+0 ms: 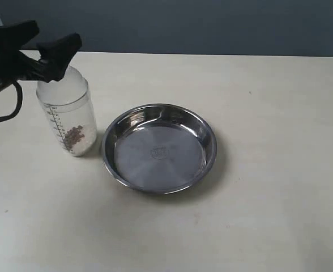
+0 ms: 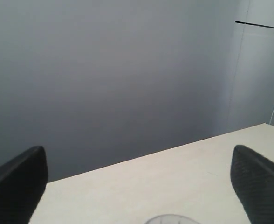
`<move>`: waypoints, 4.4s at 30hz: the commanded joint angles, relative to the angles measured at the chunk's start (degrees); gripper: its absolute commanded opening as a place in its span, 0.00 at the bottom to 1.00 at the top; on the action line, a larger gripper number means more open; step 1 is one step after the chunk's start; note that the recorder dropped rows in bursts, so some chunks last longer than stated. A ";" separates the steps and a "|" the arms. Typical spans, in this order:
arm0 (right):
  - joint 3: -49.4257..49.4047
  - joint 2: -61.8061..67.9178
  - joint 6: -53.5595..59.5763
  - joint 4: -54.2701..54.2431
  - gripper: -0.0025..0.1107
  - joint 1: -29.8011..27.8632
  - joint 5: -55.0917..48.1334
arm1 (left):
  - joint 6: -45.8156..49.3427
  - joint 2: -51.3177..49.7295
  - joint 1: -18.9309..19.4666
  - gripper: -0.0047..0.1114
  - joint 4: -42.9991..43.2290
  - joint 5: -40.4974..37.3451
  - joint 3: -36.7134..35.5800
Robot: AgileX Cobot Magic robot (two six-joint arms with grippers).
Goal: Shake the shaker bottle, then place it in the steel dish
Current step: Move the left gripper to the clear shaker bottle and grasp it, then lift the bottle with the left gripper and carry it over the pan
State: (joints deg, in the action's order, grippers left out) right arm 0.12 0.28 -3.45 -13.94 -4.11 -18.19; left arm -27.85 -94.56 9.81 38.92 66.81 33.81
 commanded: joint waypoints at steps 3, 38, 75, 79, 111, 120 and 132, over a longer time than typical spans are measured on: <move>-0.12 -0.28 0.20 0.10 0.02 0.11 0.55 | 3.17 -0.92 0.93 0.94 0.16 2.38 -1.42; -0.12 -0.28 0.20 0.10 0.02 0.11 0.55 | 6.06 -20.11 0.93 0.94 2.28 3.15 -1.42; -0.12 -0.28 0.10 0.10 0.02 0.11 0.55 | 8.67 -22.72 -1.40 0.04 8.49 3.15 -1.18; -0.12 -0.28 0.10 0.10 0.02 0.11 0.55 | 9.19 -22.72 -1.40 0.04 9.35 3.15 -1.18; -0.12 -0.28 0.10 0.10 0.02 0.11 0.55 | -18.47 9.82 -12.82 0.04 16.40 -22.57 10.13; -0.12 -0.28 0.10 0.10 0.02 0.11 0.55 | -19.53 8.83 -25.25 0.04 14.80 -26.74 13.87; -0.12 -0.28 0.10 0.10 0.02 0.11 0.55 | -25.71 8.34 -28.21 0.04 19.22 -31.68 19.89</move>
State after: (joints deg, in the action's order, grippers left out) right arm 0.12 0.28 -3.45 -13.94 -4.11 -18.19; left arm -52.18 -95.12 -18.04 58.13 29.43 47.70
